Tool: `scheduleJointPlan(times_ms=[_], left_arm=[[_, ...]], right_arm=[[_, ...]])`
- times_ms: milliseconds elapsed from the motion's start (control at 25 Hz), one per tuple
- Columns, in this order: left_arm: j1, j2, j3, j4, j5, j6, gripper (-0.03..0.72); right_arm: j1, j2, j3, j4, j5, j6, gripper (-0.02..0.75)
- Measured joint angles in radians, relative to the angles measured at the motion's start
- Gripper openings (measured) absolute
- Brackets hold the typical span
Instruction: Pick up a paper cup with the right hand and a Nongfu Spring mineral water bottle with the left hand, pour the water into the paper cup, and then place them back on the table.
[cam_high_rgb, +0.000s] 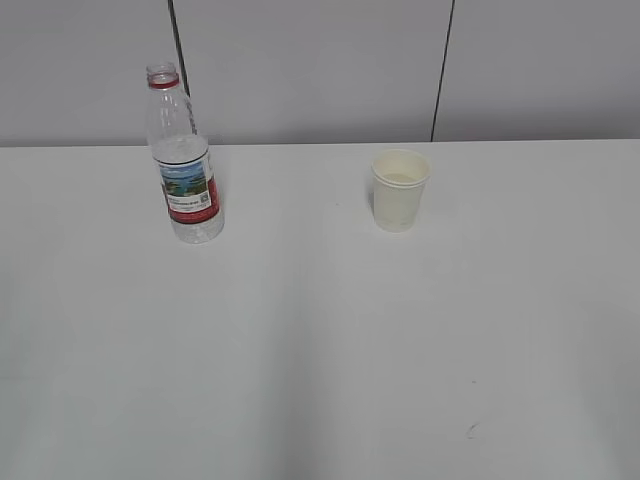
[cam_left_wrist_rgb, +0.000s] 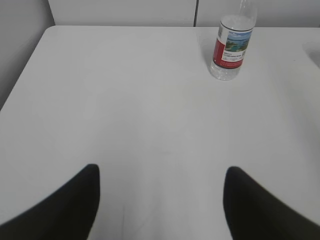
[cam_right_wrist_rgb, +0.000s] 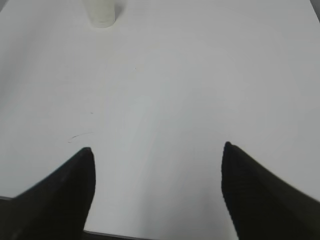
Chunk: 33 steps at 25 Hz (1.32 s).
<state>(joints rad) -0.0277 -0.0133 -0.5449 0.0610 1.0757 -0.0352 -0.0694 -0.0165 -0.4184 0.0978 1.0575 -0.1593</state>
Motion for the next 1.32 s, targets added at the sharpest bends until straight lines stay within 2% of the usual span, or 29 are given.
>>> scheduleJointPlan(times_ms=[1320], left_arm=[[0.000, 0.000, 0.000, 0.000, 0.000, 0.000, 0.466]], right_arm=[[0.000, 0.000, 0.000, 0.000, 0.000, 0.000, 0.582]])
